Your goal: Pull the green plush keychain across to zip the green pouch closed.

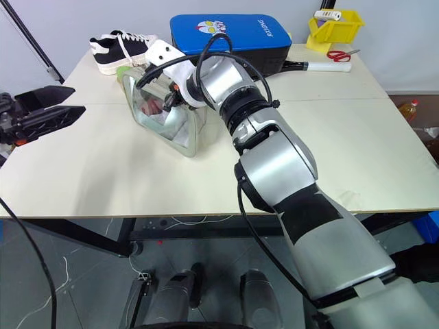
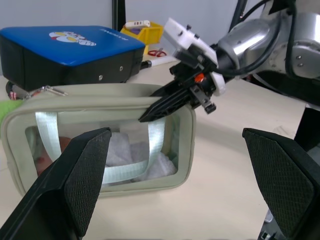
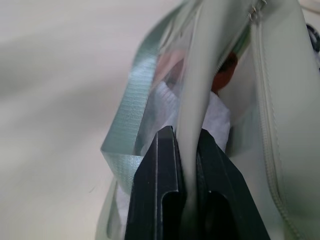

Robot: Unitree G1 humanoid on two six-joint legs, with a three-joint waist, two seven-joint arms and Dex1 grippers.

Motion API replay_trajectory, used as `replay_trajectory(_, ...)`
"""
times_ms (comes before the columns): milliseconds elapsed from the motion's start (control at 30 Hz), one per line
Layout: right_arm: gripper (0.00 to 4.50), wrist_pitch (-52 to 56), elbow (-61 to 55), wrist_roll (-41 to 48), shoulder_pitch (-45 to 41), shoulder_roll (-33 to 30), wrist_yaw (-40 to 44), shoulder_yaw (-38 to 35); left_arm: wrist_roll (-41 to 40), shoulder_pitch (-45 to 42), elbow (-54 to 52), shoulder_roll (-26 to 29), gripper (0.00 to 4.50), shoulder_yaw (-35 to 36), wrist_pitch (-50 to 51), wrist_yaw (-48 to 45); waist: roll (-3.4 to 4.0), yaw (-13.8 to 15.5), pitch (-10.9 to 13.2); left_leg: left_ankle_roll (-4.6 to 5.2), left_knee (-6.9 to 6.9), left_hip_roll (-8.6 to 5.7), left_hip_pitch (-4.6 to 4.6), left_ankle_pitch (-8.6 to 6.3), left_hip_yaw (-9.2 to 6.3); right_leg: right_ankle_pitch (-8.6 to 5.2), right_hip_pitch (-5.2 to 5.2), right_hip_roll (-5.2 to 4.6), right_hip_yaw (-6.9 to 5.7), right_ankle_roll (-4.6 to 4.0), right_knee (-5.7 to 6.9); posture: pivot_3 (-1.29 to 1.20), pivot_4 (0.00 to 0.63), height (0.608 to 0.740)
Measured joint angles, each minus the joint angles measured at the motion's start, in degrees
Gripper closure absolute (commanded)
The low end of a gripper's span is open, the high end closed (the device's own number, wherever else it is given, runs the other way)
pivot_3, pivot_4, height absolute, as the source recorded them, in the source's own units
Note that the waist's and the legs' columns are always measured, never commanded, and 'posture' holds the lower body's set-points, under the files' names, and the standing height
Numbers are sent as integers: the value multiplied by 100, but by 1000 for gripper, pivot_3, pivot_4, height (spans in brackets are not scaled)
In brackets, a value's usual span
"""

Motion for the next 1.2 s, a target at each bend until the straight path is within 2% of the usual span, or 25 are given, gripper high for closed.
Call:
replay_trajectory(133,4410,-531,-440,-219,79,-521,1200,199,36,-5,-2,-2,0,-16,-10,-3,-5,16,5,0,3,0,-9,1,6,0,-10,0,2,1,6,0,150,724)
replay_trajectory(200,4410,-979,-1415,-239,432,-1124,2166,352,46,-10,0,-15,0,-41,-38,-12,-12,28,4,0,5,-1,-9,1,8,2,-6,-3,2,6,5,0,150,724)
replay_trajectory(267,4410,-1107,-1912,-244,662,-1417,2553,401,58,-18,0,-26,0,-63,-72,-16,-13,12,3,0,8,-2,-4,1,12,4,0,-5,4,9,6,0,150,724)
replay_trajectory(400,4410,-1031,-3584,-245,1807,-2172,3236,599,105,-29,-6,-131,0,-137,-112,-20,-15,13,3,1,12,1,5,1,8,4,6,-2,3,8,16,0,150,724)
replay_trajectory(500,4410,-460,-4548,-172,2429,-2509,3394,618,118,-23,-6,-143,0,-243,-113,-35,-12,6,4,-1,15,5,4,4,11,4,-10,-5,15,7,40,0,150,724)
replay_trajectory(667,4410,351,-6053,-85,2954,-2886,3352,602,130,-71,9,-152,0,-307,-115,-109,-14,19,4,-2,19,35,5,4,10,2,-20,-3,20,4,60,0,150,724)
replay_trajectory(833,4410,815,-6647,115,3107,-3094,3331,594,174,-178,50,-154,0,-438,-123,-176,-15,37,4,-2,24,37,5,4,14,2,-20,-6,21,1,59,0,150,724)
replay_trajectory(933,4410,745,-6872,234,3280,-3234,3348,565,219,-270,102,-168,0,-510,-134,-207,-18,60,2,-2,24,41,5,4,15,2,-18,-5,20,1,53,0,150,724)
replay_trajectory(1033,3329,585,-6902,284,3490,-3334,3333,564,234,-279,119,-187,0,-518,-168,-230,-18,56,2,-2,24,42,5,4,21,4,-19,-5,23,-1,52,0,150,724)
replay_trajectory(1200,771,735,-6858,327,3502,-3535,3085,386,224,-280,83,-269,0,-545,-150,-226,-19,84,3,-2,24,46,4,4,23,6,-20,-3,22,-4,52,0,150,724)
